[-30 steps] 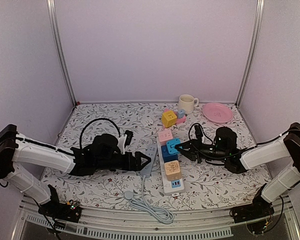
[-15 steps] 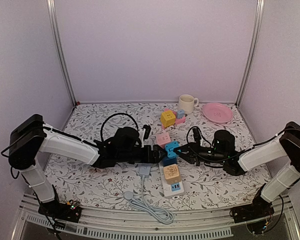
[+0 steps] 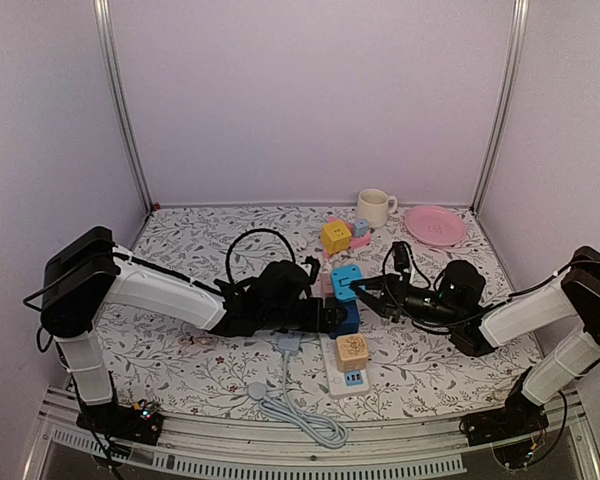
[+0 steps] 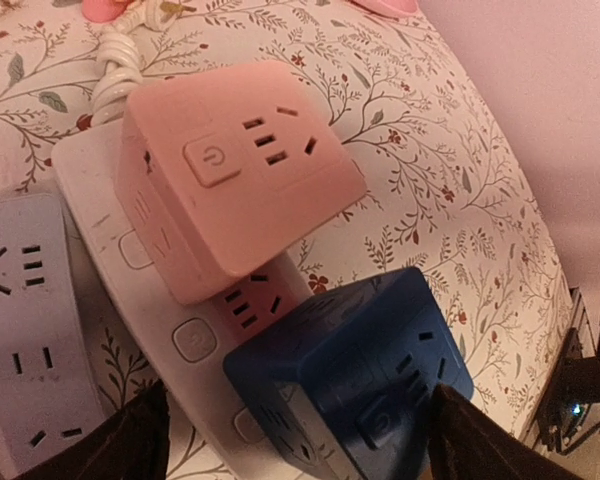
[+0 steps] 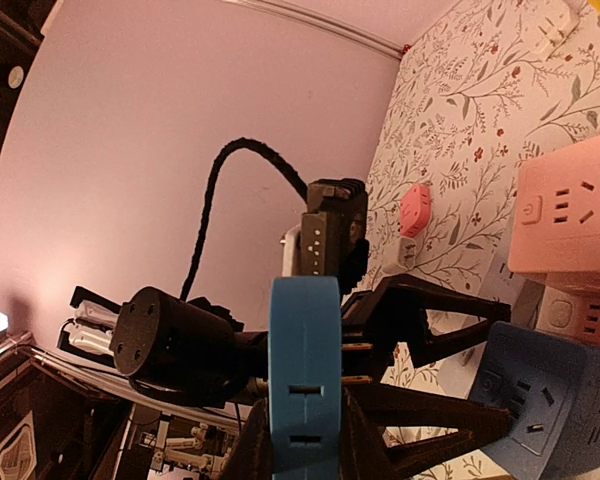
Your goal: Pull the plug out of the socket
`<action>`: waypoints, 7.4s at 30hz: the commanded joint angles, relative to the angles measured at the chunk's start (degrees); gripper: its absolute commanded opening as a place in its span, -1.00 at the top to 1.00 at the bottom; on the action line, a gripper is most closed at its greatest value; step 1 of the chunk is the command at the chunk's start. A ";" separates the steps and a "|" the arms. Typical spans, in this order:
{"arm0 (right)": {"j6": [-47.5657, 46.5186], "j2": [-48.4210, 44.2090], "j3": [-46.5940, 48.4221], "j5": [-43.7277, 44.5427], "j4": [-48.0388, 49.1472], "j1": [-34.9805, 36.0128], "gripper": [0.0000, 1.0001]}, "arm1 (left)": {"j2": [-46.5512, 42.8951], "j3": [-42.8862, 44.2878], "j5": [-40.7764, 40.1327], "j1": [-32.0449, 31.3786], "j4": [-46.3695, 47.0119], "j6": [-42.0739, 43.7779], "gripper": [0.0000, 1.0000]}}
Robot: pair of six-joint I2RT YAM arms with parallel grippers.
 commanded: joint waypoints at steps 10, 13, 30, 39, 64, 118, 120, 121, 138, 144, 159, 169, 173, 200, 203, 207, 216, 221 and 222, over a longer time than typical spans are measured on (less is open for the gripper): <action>-5.71 -11.76 -0.77 5.18 -14.73 -1.43 0.95 | 0.35 -2.53 -1.93 -1.26 -5.28 1.13 -0.78; -10.05 -17.01 -0.34 9.62 -25.23 -2.17 0.95 | -0.75 -2.94 -1.33 -1.34 -4.32 1.54 -0.78; -19.11 -36.54 -3.57 24.32 -52.70 -6.14 0.90 | -21.02 -11.98 -1.93 -1.35 -1.18 1.98 -0.79; -19.84 -37.37 -4.64 29.51 -59.88 -6.33 0.79 | -37.20 -21.00 -7.31 -1.13 -5.82 0.65 -0.82; -20.76 -32.69 -5.98 29.15 -61.10 -6.36 -0.24 | -47.79 -30.67 -9.17 -0.99 -4.47 -2.86 -0.85; -12.52 5.35 30.44 57.63 -88.54 31.57 0.14 | -25.80 -23.31 2.31 -0.75 9.49 -3.86 -0.84; -12.27 4.04 29.70 57.97 -88.30 31.60 0.32 | -25.22 -23.87 3.03 -0.78 10.68 -4.51 -0.84; -12.04 3.30 29.37 58.12 -88.06 31.56 0.40 | -24.96 -24.21 3.34 -0.77 11.24 -4.81 -0.84; -18.61 -21.03 9.35 41.49 -47.96 24.87 0.92 | -22.60 -25.83 6.80 -0.76 16.75 -7.57 -0.84; -16.58 -21.99 3.17 31.35 -32.28 21.22 0.93 | -22.22 -26.27 7.42 -0.86 18.47 -8.82 -0.84; -15.80 -14.92 0.20 25.01 -14.90 21.12 0.95 | -18.12 -27.01 2.31 -1.31 20.47 -16.50 -0.62; -21.47 -13.59 3.76 25.45 -17.62 24.46 0.94 | -18.80 -28.61 1.12 -1.48 23.10 -18.30 0.03; -25.87 -12.25 8.15 27.94 -24.15 26.62 0.94 | -18.91 -28.70 1.08 -1.51 23.22 -18.32 0.41; -31.93 -15.00 14.15 39.39 -40.82 29.79 0.94 | -24.37 -23.45 -14.10 -5.28 3.14 -11.85 1.00; -31.45 -17.04 12.46 40.17 -40.59 29.71 0.94 | -24.89 -23.82 -14.59 -5.28 3.08 -11.94 1.00; -31.48 -18.44 11.65 39.27 -40.21 29.68 0.94 | -24.94 -23.66 -15.12 -5.23 2.36 -11.85 1.00; -32.55 -19.37 12.05 37.39 -40.11 29.72 0.94 | -24.25 -22.34 -16.15 -5.24 0.38 -11.42 1.00; -33.26 -19.97 12.15 36.95 -40.15 29.57 0.94 | -23.66 -21.64 -16.24 -5.29 -0.08 -11.21 1.00; -33.25 -20.37 11.74 37.05 -40.25 29.24 0.94 | -23.62 -21.58 -16.24 -5.26 -0.17 -11.14 1.00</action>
